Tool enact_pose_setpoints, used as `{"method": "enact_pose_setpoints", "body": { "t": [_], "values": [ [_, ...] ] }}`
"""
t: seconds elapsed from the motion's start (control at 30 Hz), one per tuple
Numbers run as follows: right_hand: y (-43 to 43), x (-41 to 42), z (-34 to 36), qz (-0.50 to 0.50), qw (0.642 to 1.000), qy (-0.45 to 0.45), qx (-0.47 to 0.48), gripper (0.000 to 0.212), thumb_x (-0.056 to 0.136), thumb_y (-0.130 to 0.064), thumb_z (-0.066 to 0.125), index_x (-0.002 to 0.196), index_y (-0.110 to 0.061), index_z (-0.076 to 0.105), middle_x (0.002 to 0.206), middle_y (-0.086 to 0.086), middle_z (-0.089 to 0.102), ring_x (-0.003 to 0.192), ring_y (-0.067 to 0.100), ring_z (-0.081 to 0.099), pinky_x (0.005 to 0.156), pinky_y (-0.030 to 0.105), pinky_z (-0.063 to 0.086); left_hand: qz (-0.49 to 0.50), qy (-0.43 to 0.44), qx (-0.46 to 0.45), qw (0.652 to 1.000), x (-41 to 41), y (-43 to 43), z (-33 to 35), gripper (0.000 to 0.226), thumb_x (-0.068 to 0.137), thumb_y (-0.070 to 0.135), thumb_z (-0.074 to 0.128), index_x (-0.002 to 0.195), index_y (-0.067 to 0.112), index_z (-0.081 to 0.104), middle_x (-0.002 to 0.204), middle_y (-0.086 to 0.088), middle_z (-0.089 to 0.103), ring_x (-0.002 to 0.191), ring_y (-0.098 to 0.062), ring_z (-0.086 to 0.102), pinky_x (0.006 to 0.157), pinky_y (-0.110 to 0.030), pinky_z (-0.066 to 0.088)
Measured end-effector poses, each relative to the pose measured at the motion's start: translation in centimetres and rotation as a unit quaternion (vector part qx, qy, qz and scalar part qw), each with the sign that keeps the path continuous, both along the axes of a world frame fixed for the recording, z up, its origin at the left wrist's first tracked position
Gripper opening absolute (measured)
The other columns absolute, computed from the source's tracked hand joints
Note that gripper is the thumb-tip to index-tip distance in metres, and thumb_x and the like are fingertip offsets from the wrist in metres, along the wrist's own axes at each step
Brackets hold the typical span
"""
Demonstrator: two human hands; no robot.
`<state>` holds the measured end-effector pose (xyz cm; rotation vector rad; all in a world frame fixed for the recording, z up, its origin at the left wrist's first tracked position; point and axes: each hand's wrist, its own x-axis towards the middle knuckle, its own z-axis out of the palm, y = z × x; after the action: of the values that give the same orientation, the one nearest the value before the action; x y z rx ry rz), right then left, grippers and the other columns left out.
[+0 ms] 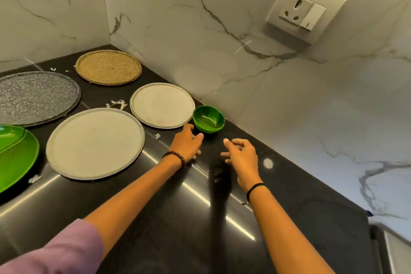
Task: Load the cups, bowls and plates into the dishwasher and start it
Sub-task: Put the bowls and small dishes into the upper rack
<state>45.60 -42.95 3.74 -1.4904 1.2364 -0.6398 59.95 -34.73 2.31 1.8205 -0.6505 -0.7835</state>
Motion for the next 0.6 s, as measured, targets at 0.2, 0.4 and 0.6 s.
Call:
{"method": "enact_pose_setpoints", "body": {
  "t": [0.2,0.4,0.6],
  "values": [
    [-5.0,4.0,-1.2,-0.03,0.998,0.007,0.062,0.04,0.09,-0.037,0.069,0.119,-0.015,0.053,0.101,0.0,0.067,0.08,0.016,0.074,0.072,0.032,0.061,0.052,0.028,-0.018,0.998,2.2,-4.4,-1.2,0.037,0.098,0.036,0.049,0.124,0.011,0.042,0.087,-0.015,0.068,0.067,-0.027,0.069,0.06,-0.046,0.06],
    [-6.5,7.0,-1.9,0.023,0.998,0.056,0.032,0.026,0.093,-0.029,0.067,0.111,-0.015,0.056,0.097,0.004,0.07,0.078,0.018,0.073,0.073,0.031,0.062,0.051,0.024,0.001,0.998,3.7,-6.0,-2.3,0.023,0.097,0.026,0.048,0.112,0.008,0.048,0.082,-0.017,0.069,0.064,-0.028,0.07,0.059,-0.043,0.06],
    [-4.8,5.7,-2.2,0.05,0.992,0.107,-0.054,0.018,0.09,-0.024,0.065,0.101,-0.014,0.054,0.096,0.005,0.068,0.066,0.015,0.072,0.057,0.022,0.057,0.036,0.046,-0.014,0.998,2.3,-4.5,-2.2,0.018,0.096,0.017,0.047,0.112,0.01,0.052,0.082,-0.019,0.068,0.059,-0.027,0.07,0.054,-0.037,0.06]
  ]
}}
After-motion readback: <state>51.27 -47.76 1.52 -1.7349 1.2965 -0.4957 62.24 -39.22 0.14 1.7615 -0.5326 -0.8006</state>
